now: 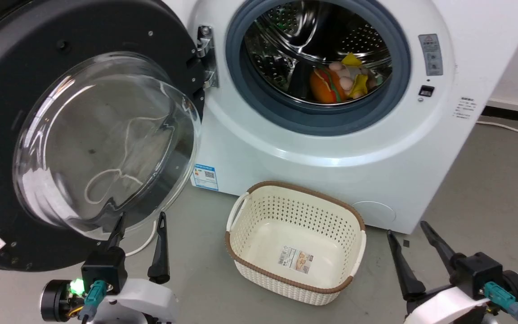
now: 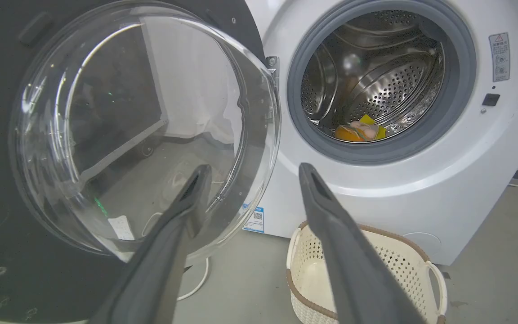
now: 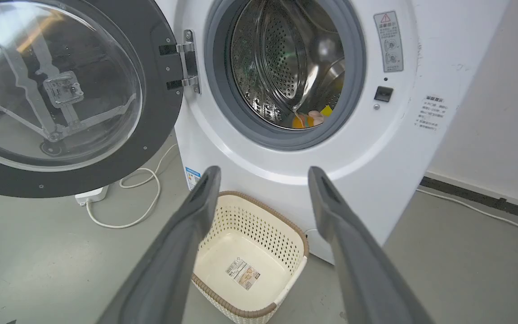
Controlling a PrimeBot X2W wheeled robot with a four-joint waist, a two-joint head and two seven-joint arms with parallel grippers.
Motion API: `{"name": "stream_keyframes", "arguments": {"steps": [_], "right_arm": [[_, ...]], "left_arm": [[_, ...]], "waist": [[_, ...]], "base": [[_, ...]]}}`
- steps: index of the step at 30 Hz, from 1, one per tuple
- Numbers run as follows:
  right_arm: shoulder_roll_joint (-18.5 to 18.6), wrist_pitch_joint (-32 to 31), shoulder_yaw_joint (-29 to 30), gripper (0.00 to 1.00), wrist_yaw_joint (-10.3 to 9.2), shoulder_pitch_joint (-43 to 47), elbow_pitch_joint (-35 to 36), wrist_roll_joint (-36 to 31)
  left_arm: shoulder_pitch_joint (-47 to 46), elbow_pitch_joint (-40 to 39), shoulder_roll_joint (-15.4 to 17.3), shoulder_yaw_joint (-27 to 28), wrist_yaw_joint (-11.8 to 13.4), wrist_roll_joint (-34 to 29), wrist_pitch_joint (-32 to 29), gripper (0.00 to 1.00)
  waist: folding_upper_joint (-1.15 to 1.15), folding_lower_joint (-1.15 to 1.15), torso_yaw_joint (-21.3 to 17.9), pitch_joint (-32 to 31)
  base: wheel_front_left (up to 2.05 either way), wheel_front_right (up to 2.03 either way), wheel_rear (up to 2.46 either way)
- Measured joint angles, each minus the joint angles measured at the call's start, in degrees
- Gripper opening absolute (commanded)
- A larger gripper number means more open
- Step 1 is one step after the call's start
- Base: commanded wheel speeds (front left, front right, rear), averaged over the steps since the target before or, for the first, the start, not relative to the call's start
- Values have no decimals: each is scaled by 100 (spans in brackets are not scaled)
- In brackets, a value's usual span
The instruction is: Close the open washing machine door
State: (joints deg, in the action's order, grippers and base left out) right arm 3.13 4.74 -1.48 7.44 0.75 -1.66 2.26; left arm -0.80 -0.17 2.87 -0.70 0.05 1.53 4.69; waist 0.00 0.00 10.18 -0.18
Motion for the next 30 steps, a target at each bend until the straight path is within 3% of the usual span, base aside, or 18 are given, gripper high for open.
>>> {"name": "stream_keyframes", "arguments": {"steps": [30], "right_arm": [[0, 348, -453, 100, 0, -319, -363, 44]], "left_arm": [[207, -325, -1, 38, 238, 163, 353, 100]], "waist": [[0, 0, 765, 96]], "base": [[-5, -5, -5]]}}
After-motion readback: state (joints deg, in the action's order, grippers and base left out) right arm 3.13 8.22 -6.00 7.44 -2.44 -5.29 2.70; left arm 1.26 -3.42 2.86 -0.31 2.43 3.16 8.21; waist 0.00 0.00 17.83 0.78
